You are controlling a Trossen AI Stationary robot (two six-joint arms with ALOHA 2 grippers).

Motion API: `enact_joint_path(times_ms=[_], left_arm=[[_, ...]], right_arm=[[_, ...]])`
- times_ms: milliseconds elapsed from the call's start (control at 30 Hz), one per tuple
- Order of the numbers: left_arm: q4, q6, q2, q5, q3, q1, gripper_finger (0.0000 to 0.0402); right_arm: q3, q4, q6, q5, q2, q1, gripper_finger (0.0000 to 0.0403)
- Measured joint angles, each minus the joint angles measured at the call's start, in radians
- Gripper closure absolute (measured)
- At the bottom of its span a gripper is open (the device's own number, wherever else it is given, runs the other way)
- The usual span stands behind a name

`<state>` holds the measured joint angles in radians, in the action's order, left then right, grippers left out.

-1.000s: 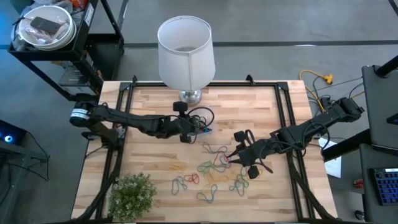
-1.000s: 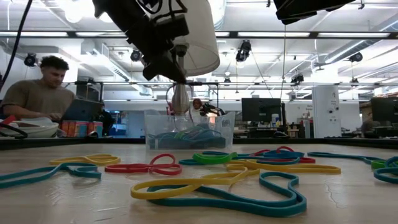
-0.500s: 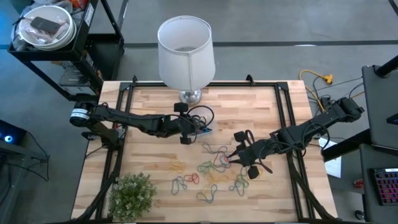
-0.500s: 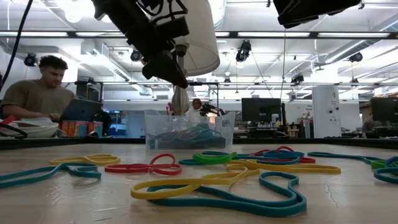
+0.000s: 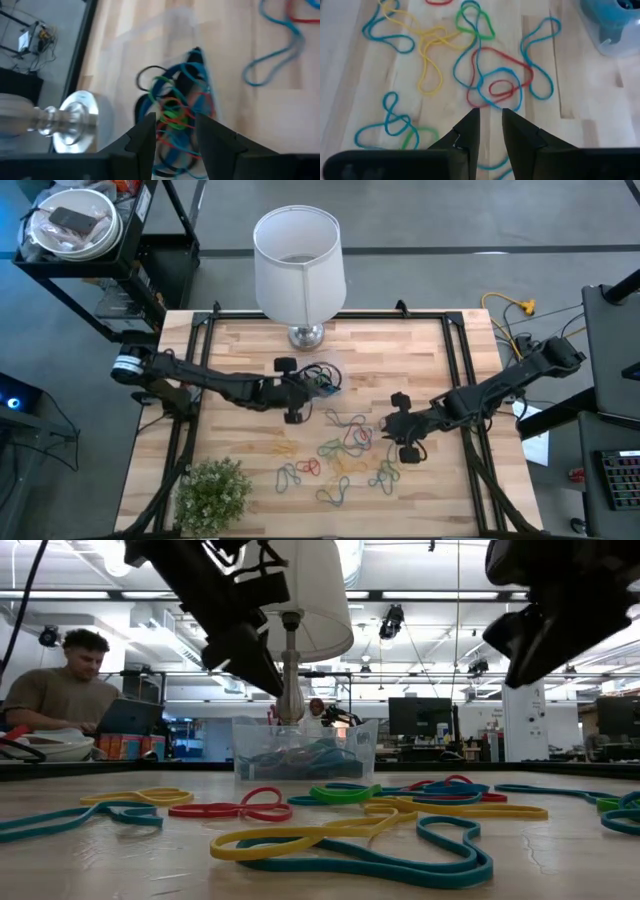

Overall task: Pick and place rubber bands into bin
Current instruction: Put the red rubber band into the transparent container

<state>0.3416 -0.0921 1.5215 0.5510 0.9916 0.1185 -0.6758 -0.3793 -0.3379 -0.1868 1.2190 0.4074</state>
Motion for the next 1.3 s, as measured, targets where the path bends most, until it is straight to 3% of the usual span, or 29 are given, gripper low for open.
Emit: enact_joint_path(times_ms=[533,800,1167,1300], left_arm=[[0.035,0.035,-0.09,0.003,-0.05,0.122,0.0281],[0.034,0.043,-0.103,0.003,-0.056,0.134,0.0281],[0.044,0.06,-0.103,0.002,-0.063,0.139,0.0281],[0.052,0.061,-0.103,0.002,-0.063,0.14,0.0281]], right_arm=[[0.192,0.438,0.179,0.012,0.039,-0.002,0.0335],[0.185,0.489,0.193,0.021,0.165,-0.032,0.0335],[0.129,0.487,0.187,0.183,0.303,-0.124,0.0335],[0.126,0.477,0.176,0.191,0.323,-0.127,0.0335]])
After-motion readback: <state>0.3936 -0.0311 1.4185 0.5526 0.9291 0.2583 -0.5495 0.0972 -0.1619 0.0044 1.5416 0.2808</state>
